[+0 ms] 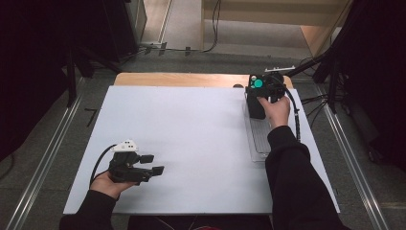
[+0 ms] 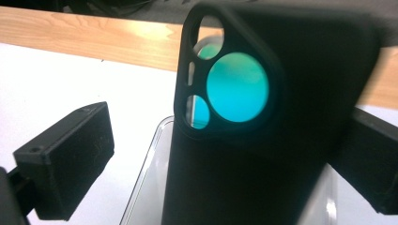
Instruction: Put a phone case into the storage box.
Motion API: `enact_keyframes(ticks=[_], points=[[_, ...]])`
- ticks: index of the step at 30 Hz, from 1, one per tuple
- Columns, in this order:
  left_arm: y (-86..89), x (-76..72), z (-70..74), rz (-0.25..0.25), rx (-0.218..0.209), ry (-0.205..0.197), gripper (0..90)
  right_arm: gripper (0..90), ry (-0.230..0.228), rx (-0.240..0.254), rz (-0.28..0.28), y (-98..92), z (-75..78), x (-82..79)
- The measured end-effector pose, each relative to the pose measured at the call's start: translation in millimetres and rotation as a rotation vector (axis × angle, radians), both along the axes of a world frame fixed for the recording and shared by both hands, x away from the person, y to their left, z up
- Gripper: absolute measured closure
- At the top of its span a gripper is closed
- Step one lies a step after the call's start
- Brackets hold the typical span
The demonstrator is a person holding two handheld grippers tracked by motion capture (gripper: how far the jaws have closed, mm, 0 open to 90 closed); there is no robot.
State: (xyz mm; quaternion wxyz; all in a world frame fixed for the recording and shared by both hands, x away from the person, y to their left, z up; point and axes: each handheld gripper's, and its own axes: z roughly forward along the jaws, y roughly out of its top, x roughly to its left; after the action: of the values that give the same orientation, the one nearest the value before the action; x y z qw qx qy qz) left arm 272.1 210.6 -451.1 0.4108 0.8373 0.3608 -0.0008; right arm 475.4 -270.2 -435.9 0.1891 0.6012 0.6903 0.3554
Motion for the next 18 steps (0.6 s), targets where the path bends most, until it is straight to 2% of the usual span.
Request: enact_keyframes(ticks=[4, 6, 8, 11, 13, 16, 18], points=[[-0.5, 0.2, 0.3, -0.001, -0.005, 0.0, 33.4, 0.0, -0.036, -0.009, -0.003, -4.2, 15.9, -10.2], [-0.2, 0.5, 0.5, 0.001, -0.014, 0.006, 33.4, 0.0, -0.029, 0.014, 0.005, -4.8, 23.7, -17.0], [0.0, 0.8, 0.9, 0.003, -0.012, 0.007, 33.4, 0.0, -0.022, 0.051, 0.053, -2.1, 28.6, -27.1], [0.3, 1.8, 0.5, -0.001, -0.005, 0.007, 33.4, 0.0, -0.037, 0.061, 0.103, 8.1, 31.6, -43.6], [0.0, 2.1, 0.3, -0.001, -0.006, 0.009, 33.4, 0.0, -0.02, 0.068, 0.146, 16.4, 31.2, -52.5], [0.0, 2.4, 0.6, 0.003, -0.009, 0.008, 33.4, 0.0, -0.016, 0.057, 0.211, 28.4, 29.4, -66.1], [0.8, 3.4, 1.1, 0.001, -0.008, 0.009, 33.4, 0.0, -0.007, 0.072, 0.25, 34.5, 29.6, -74.6]])
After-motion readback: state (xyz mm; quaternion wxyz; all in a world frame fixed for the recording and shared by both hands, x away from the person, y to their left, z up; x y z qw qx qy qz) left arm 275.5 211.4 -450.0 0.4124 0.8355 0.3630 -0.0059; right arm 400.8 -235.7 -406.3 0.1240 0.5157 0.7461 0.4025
